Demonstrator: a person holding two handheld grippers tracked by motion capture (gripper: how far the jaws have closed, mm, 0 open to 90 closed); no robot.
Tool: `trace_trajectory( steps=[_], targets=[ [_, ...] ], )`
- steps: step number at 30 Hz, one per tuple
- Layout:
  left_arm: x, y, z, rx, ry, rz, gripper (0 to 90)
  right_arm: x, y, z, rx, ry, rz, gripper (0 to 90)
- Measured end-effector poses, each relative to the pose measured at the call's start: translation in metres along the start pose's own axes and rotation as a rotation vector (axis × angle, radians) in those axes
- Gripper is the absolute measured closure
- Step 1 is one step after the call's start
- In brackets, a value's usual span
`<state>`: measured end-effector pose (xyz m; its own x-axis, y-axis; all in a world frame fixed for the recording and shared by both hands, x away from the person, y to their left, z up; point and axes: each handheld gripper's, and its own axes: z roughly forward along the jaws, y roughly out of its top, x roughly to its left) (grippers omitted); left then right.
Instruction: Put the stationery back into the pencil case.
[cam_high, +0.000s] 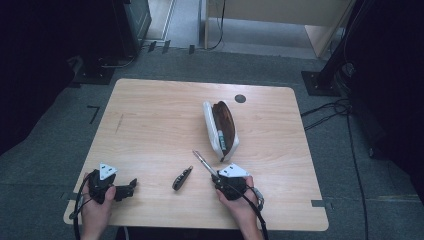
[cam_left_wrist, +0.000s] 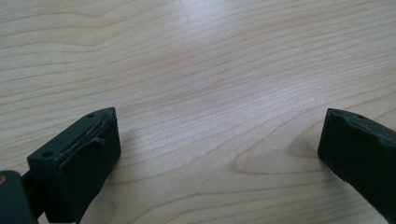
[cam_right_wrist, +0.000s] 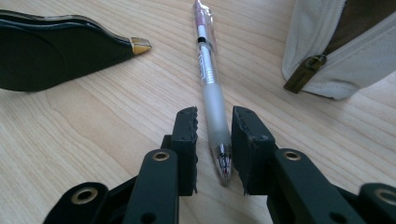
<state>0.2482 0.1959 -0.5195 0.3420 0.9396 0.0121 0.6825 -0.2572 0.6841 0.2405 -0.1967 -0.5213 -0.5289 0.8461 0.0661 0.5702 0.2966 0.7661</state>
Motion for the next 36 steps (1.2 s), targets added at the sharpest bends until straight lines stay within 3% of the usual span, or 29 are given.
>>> trace_trajectory(
  steps=[5,13,29,36],
  targets=[
    [0.0,0.0,0.0,0.0,0.0,0.0,0.0,0.0027,0.0001,0.0021,-0.008,-0.02,-0.017,72.9],
    [0.0,0.0,0.0,0.0,0.0,0.0,0.0,0.0011,0.0001,0.002,-0.01,-0.015,0.004,74.2],
    [0.0,0.0,0.0,0.0,0.0,0.0,0.0,0.0051,-0.0006,0.0014,-0.014,-0.049,-0.049,80.9],
    [0.0,0.0,0.0,0.0,0.0,0.001,0.0,0.0035,-0.0004,0.0012,-0.013,-0.041,-0.009,81.0]
  ],
)
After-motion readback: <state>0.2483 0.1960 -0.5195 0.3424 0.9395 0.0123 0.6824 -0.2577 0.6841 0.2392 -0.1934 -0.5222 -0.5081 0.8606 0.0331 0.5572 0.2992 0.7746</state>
